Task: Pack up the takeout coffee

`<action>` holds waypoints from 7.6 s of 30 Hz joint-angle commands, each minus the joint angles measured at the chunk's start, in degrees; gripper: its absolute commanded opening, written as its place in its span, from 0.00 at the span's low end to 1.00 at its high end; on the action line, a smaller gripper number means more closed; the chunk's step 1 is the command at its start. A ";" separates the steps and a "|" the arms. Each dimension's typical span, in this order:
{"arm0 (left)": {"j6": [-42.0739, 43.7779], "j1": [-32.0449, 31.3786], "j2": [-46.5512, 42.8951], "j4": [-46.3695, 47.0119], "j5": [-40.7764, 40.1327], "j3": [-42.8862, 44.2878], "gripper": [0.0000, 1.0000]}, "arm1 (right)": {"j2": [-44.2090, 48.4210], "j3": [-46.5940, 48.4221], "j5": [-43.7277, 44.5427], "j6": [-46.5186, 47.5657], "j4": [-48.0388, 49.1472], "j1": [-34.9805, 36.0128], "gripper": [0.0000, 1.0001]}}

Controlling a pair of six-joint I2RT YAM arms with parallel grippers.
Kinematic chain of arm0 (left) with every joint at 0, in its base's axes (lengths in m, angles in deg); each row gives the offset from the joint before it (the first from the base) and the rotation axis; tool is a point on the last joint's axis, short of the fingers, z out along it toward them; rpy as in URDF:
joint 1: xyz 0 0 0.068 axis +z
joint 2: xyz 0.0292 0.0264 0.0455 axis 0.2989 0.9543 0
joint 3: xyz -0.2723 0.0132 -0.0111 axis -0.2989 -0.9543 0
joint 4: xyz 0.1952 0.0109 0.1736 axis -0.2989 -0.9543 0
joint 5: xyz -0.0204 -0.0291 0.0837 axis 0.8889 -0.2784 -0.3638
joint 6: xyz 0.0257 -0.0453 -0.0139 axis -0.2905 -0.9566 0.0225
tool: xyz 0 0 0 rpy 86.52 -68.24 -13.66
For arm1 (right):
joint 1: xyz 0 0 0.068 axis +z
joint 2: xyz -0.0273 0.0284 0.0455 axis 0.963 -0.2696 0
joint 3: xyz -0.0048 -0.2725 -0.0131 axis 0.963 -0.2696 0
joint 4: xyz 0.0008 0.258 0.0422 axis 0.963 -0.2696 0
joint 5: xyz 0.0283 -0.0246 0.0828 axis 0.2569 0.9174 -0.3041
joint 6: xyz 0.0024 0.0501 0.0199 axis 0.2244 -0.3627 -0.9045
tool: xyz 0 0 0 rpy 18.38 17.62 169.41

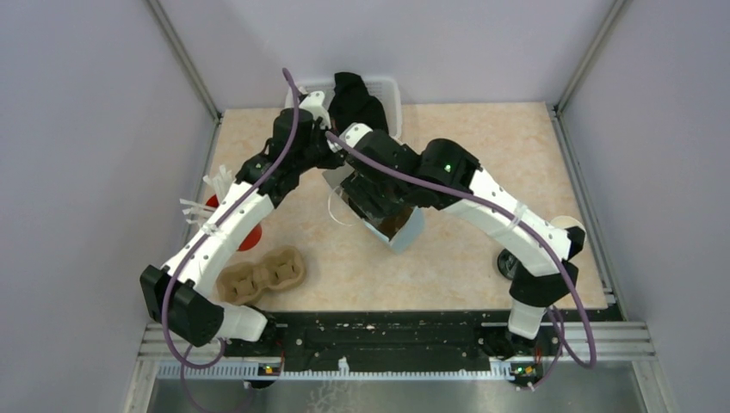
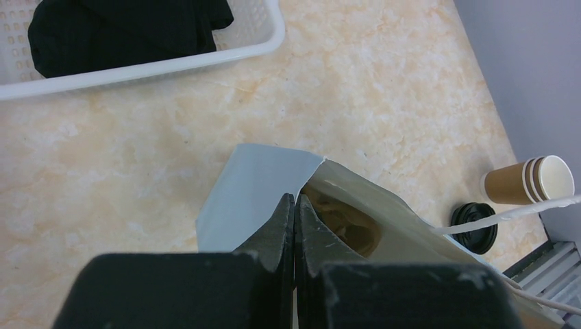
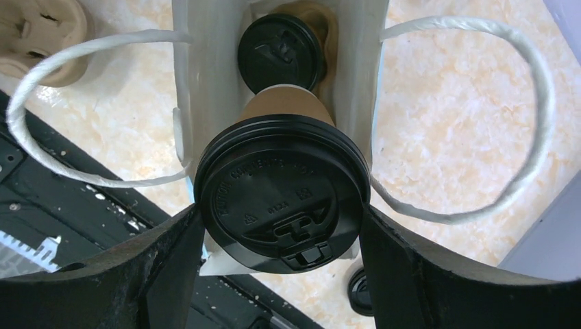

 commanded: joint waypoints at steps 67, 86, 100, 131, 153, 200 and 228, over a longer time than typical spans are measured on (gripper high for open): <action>2.28 0.08 -10.56 13.12 3.99 -9.28 0.00 | 7.17 -29.67 2.16 5.59 20.48 -3.12 0.57; 3.03 0.00 -10.42 12.96 5.47 -9.77 0.00 | 8.29 -35.62 4.82 7.39 23.60 -3.15 0.57; 6.22 0.04 -12.50 12.79 5.59 -11.35 0.00 | 18.11 -49.44 -3.16 17.04 38.83 -5.41 0.58; 10.66 -0.01 -17.31 31.68 9.91 -24.67 0.00 | 22.60 -55.61 0.64 26.38 40.29 -5.46 0.55; 19.10 -0.98 -28.67 36.39 9.15 -37.77 0.00 | 13.40 -45.53 12.64 20.09 23.38 1.63 0.54; 16.21 -2.45 -34.73 29.33 7.29 -42.76 0.00 | 17.01 -59.42 11.78 25.60 43.42 -4.43 0.55; 17.36 -2.46 -34.24 25.96 7.77 -40.63 0.00 | 18.15 -67.96 7.99 28.21 58.31 -10.48 0.56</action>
